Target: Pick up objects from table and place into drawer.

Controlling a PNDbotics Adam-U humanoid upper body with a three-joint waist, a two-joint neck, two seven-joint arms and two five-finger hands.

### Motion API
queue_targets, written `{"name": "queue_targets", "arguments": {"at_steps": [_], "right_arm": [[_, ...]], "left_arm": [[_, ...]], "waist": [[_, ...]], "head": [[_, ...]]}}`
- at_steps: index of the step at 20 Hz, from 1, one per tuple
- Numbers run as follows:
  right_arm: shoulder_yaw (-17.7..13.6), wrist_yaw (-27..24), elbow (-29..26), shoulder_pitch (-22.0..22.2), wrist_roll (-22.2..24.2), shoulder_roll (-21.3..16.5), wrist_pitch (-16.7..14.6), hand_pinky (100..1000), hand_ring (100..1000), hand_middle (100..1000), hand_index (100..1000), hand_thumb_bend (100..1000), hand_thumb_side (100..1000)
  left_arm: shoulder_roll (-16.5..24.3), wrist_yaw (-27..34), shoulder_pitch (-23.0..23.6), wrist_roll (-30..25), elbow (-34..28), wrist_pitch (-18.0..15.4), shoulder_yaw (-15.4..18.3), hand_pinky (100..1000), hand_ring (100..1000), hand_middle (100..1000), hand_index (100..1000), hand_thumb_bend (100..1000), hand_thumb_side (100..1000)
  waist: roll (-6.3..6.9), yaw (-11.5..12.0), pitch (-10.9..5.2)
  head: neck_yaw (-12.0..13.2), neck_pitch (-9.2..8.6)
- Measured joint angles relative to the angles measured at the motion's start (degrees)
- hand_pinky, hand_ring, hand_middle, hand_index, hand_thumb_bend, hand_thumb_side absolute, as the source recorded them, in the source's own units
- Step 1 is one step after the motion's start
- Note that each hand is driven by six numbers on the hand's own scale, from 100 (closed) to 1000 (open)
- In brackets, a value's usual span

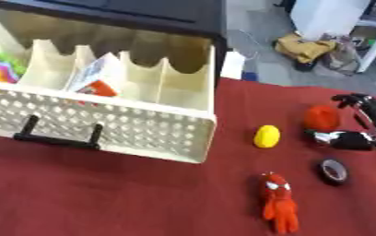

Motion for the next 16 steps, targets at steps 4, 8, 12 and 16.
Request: {"name": "queue_targets", "arguments": {"at_steps": [4,8,12,16], "right_arm": [[0.0,-1.5,0.0,0.0,0.6,0.0,0.2,834,863,595,854,707,783],[0.1,-2.8,0.0,-0.1,1.4,0.0,0.1,833,860,581,844,703,775],[0.2,-3.2,0.0,-0.1,1.6,0.0,0.2,832,852,550,819,695,757],[0.2,-3.4,0.0,-0.1,1.7,0.0,0.3,832,851,541,812,690,739]], "left_arm": [[-0.3,0.0,0.0,0.0,0.0,-0.1,0.0,388,423,448,854,129,1000],[-0.5,-0.2,0.0,0.0,0.0,-0.1,0.0,387,423,448,854,128,1000],[-0.5,-0.4,0.0,0.1,0.0,-0.2,0.0,386,422,447,854,128,1000],[-0.5,-0.5,0.0,0.2,0.0,-0.3,0.0,386,422,447,854,128,1000]], "waist": [[0.16,0.0,0.04],[0.21,0.0,0.16],[0.21,0.1,0.36],[0.21,0.1,0.42]], "head": [[0.0,0.00],[0.0,-0.08],[0.0,-0.14],[0.0,-0.32]]}}
